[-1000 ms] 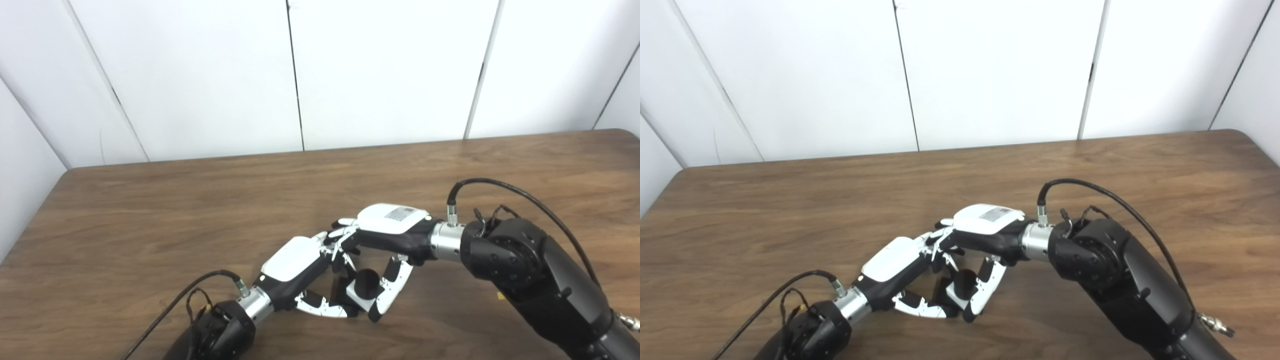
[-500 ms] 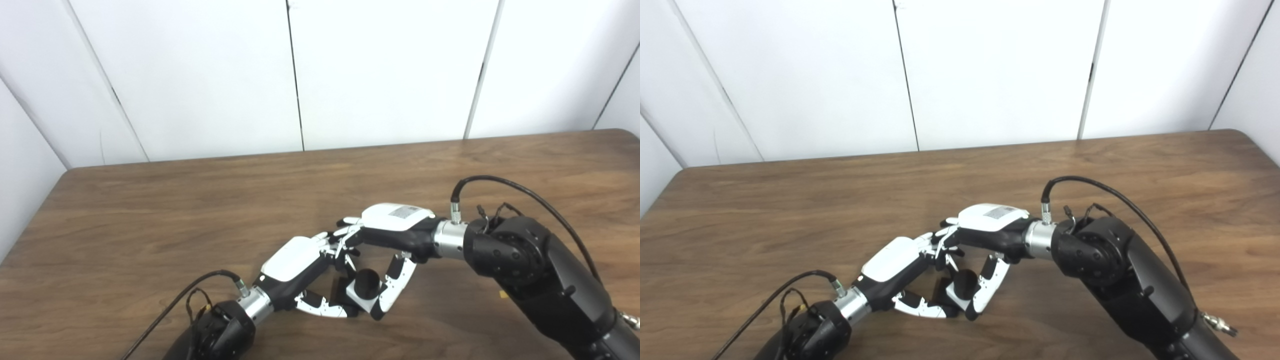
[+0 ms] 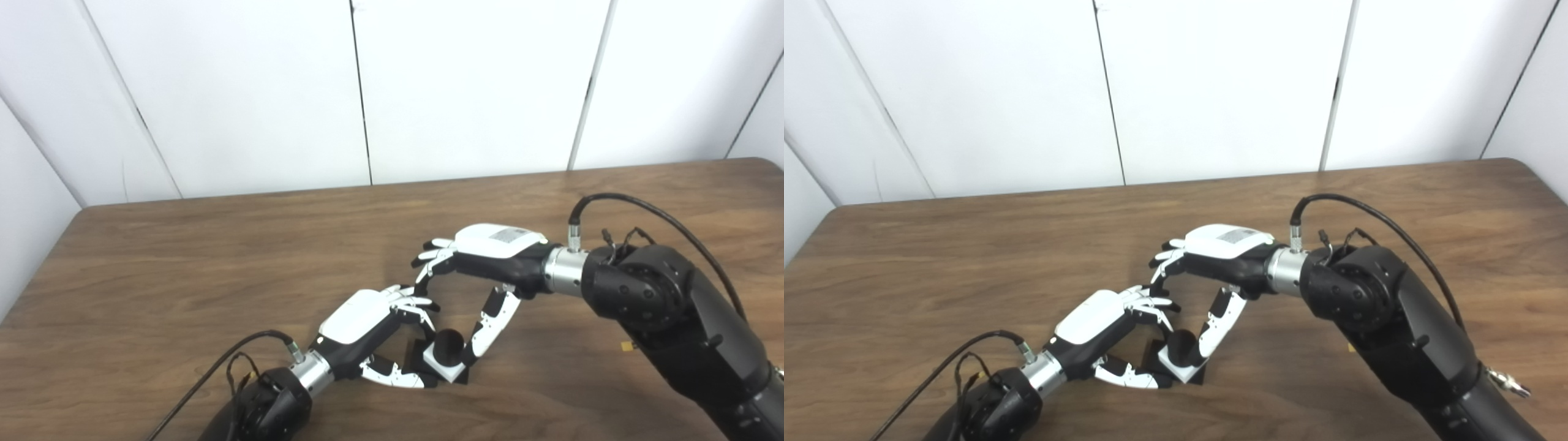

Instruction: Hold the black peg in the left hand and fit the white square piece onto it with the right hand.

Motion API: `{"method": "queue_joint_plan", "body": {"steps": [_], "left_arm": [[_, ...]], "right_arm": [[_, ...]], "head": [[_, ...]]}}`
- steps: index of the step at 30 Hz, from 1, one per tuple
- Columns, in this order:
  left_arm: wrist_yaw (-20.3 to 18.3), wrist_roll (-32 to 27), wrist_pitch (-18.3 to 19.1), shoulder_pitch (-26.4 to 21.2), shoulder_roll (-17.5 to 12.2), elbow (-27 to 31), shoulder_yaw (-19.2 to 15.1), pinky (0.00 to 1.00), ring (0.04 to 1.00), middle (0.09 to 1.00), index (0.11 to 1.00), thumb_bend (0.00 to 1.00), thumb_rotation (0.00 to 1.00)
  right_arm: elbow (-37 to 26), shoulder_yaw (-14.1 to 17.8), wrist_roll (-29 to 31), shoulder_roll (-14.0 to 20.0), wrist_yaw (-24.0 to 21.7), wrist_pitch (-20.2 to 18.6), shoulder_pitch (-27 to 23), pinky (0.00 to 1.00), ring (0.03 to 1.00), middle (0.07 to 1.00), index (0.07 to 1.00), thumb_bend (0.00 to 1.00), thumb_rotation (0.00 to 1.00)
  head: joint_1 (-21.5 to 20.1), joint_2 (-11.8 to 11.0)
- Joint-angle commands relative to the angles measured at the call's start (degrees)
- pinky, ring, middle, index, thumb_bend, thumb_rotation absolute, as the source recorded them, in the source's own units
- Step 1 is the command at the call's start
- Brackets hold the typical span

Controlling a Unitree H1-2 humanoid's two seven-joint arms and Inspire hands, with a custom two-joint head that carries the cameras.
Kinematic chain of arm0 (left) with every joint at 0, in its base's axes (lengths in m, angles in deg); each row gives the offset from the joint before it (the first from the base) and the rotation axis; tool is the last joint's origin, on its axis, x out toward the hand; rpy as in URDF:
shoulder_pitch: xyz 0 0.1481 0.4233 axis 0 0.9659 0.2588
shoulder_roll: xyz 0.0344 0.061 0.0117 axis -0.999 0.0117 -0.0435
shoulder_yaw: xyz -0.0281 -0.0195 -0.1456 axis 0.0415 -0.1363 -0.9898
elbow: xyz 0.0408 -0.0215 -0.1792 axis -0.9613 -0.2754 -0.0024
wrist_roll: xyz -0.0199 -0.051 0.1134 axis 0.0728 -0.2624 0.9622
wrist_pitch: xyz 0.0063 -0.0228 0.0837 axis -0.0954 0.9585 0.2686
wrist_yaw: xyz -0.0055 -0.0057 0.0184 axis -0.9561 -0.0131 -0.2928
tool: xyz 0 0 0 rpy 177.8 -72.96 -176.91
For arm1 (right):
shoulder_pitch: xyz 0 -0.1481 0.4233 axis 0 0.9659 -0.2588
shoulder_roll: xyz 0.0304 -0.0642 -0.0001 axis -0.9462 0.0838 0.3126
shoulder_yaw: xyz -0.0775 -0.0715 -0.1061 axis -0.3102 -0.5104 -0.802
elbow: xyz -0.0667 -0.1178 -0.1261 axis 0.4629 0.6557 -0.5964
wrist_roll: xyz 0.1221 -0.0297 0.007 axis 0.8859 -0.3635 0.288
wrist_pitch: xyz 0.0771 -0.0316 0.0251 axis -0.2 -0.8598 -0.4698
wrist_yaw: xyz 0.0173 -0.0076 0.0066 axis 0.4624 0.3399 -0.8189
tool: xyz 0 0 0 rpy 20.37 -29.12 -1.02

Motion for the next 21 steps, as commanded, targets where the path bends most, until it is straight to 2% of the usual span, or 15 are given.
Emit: {"method": "queue_joint_plan", "body": {"steps": [1,4,5,9,14,21], "left_arm": [[-1.22,1.34,0.44,-0.55,-0.85,-1.83,0.5,0.94,0.916,0.836,0.543,0.56,0.41],[-1.51,1.1,0.69,-0.61,-1.27,-1.49,0.41,0.94,0.911,0.831,0.561,0.59,0.45],[-1.56,1.16,0.74,-0.67,-1.41,-1.39,0.37,0.93,0.906,0.827,0.576,0.61,0.5],[-1.7,1.13,0.45,-1.06,-1.98,-1.35,0.27,0.93,0.901,0.818,0.611,0.67,0.58],[-2.46,0.74,0.71,-1.37,-2.51,-0.86,0.12,0.93,0.897,0.815,0.659,0.76,0.6],[-3.29,0.02,0.88,-1.53,-2.52,-0.7,0.0,0.93,0.895,0.819,0.693,0.8,0.62]], "right_arm": [[-2.16,1.42,0.38,0.75,0.73,-0.61,-3.12,0.89,1.0,0.937,0.762,1.0,0.37],[-2.3,2.08,0.48,1.17,0.74,-1.0,-3.03,0.89,1.0,0.937,0.762,1.0,0.36],[-2.31,2.25,0.51,1.26,0.71,-1.2,-3.0,0.89,1.0,0.936,0.762,1.0,0.35],[-1.95,2.53,0.74,1.43,1.16,-0.91,-2.82,0.9,1.0,0.934,0.762,1.0,0.35],[-1.53,2.5,0.86,1.52,1.51,-0.61,-2.64,0.9,1.0,0.935,0.757,1.0,0.36],[-1.18,2.61,0.74,1.33,2.05,-0.62,-2.47,0.89,1.0,0.934,0.751,1.0,0.36]], "head": [[-0.06,0.06],[0.11,-0.08],[0.12,-0.1],[0.16,-0.16],[0.23,-0.33],[0.29,-0.5]]}}
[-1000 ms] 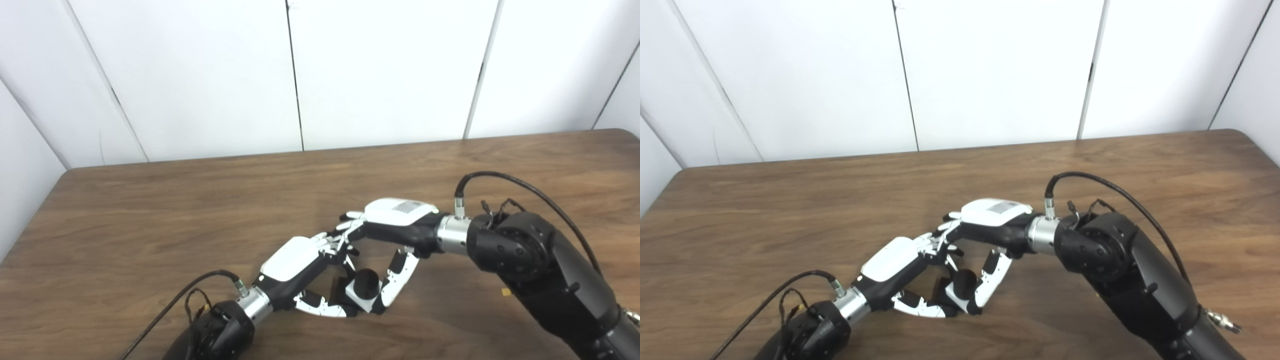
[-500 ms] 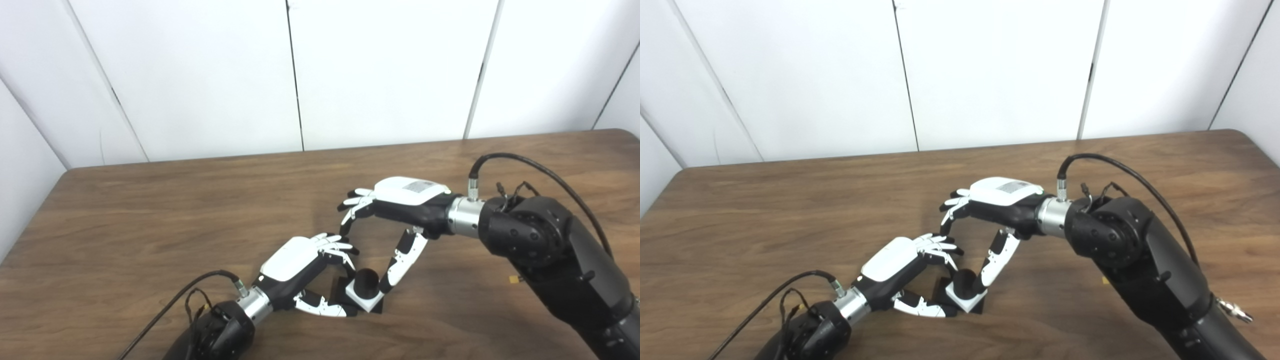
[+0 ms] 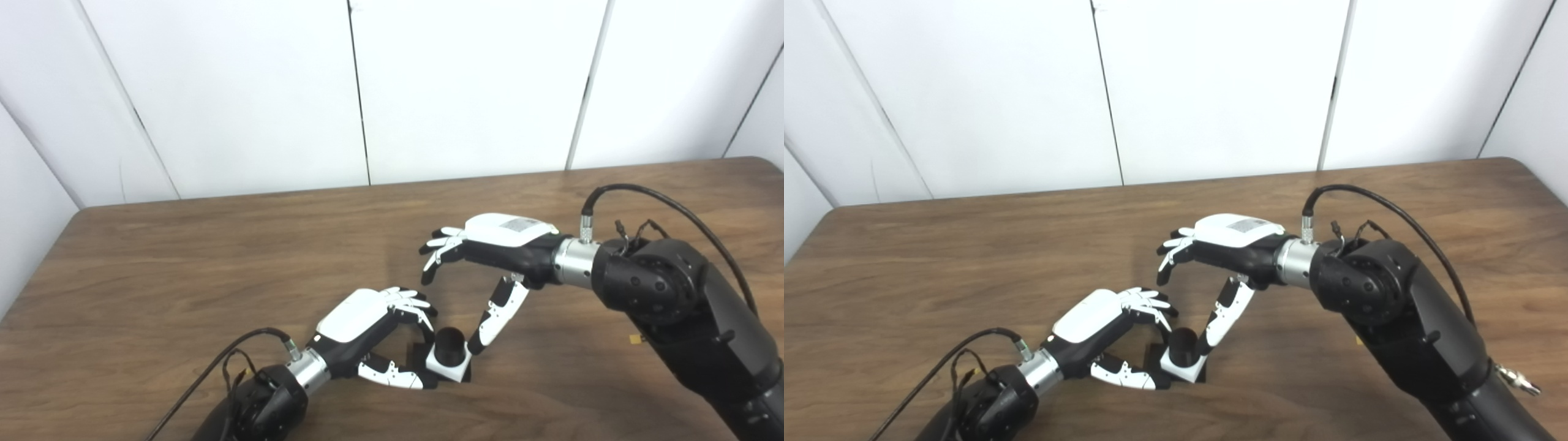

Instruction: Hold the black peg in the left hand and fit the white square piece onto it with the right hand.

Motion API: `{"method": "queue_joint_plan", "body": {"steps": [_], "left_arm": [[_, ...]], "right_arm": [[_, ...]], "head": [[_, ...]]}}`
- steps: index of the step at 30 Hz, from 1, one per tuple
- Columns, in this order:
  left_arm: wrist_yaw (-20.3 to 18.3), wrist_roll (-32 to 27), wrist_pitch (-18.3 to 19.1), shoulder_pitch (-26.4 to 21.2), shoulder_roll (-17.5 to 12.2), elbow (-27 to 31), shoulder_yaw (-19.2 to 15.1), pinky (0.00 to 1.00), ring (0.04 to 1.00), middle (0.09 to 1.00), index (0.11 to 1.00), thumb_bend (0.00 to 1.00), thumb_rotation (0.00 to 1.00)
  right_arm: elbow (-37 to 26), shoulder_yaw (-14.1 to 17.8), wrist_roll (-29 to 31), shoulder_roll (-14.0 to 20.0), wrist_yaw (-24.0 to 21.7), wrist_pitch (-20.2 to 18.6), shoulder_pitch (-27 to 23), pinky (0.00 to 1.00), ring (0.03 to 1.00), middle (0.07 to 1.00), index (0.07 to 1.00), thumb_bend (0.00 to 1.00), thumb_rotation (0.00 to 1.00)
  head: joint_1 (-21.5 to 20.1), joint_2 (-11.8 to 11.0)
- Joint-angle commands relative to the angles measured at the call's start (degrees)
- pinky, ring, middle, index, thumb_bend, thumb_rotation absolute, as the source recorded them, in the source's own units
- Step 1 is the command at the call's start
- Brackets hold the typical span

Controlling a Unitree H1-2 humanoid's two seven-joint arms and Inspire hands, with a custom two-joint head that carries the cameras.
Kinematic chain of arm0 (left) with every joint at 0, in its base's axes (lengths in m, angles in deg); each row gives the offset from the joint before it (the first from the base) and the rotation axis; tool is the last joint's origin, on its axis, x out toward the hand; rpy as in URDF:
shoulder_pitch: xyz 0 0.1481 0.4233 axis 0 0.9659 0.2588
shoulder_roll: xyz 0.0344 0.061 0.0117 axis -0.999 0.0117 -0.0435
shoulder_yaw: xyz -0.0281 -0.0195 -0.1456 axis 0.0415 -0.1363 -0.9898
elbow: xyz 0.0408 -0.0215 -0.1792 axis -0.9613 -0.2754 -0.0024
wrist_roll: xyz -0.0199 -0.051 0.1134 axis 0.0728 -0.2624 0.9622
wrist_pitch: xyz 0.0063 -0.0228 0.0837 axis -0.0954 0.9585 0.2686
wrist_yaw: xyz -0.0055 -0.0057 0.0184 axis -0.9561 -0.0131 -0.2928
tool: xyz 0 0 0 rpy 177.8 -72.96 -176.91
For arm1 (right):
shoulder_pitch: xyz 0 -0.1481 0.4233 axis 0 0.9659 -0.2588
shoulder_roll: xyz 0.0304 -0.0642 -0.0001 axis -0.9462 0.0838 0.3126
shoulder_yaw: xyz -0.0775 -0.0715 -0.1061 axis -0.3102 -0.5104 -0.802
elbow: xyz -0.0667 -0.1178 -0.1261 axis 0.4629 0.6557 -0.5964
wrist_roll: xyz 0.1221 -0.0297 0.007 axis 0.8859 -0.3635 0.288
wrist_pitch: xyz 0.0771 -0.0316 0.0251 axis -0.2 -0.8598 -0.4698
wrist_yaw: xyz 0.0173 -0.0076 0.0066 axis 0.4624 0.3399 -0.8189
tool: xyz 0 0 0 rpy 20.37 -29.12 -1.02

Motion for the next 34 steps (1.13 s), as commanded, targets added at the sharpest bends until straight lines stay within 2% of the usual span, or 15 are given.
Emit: {"method": "queue_joint_plan", "body": {"steps": [1,8,15,21,26,34], "left_arm": [[-1.91,1.33,1.37,-0.85,-1.51,-0.63,0.02,0.93,0.896,0.82,0.699,0.8,0.62],[-3.32,-0.02,2.04,-1.04,-2.02,0.37,-0.54,0.93,0.897,0.839,0.758,0.87,0.65],[-4.89,-1.04,2.84,-1.08,-3.51,2.77,-2.29,0.91,0.893,0.843,0.771,0.9,0.62],[-5.42,-1.64,3.53,-1.39,-4.57,3.97,-4.76,0.88,0.881,0.846,0.797,0.91,0.61],[-7.51,-3.16,6.24,-0.95,-4.93,6.51,-6.51,0.9,0.896,0.864,0.854,0.91,0.57],[-8.0,-5.71,7.02,0.37,-5.52,8.58,-9.55,0.85,0.885,0.879,0.902,0.93,0.61]], "right_arm": [[-0.65,1.33,0.25,0.62,2.12,0.7,-2.3,0.89,1.0,0.933,0.75,1.0,0.36],[0.13,1.74,0.6,0.92,3.09,1.21,-2.54,0.9,1.0,0.928,0.75,1.0,0.35],[1.21,1.98,0.96,1.65,3.62,1.88,-2.64,0.9,0.996,0.928,0.755,1.0,0.35],[1.32,2.14,1.24,2.04,3.62,1.83,-2.63,0.9,0.998,0.928,0.755,1.0,0.35],[1.21,2.11,0.98,2.27,3.66,1.61,-2.57,0.9,1.0,0.928,0.756,1.0,0.36],[1.2,3.07,1.63,3.38,3.97,1.76,-1.99,0.91,1.0,0.93,0.761,1.0,0.36]], "head": [[0.03,-0.05],[0.16,-0.56],[0.58,-0.98],[0.63,-1.18],[0.63,-1.23],[0.47,-1.62]]}}
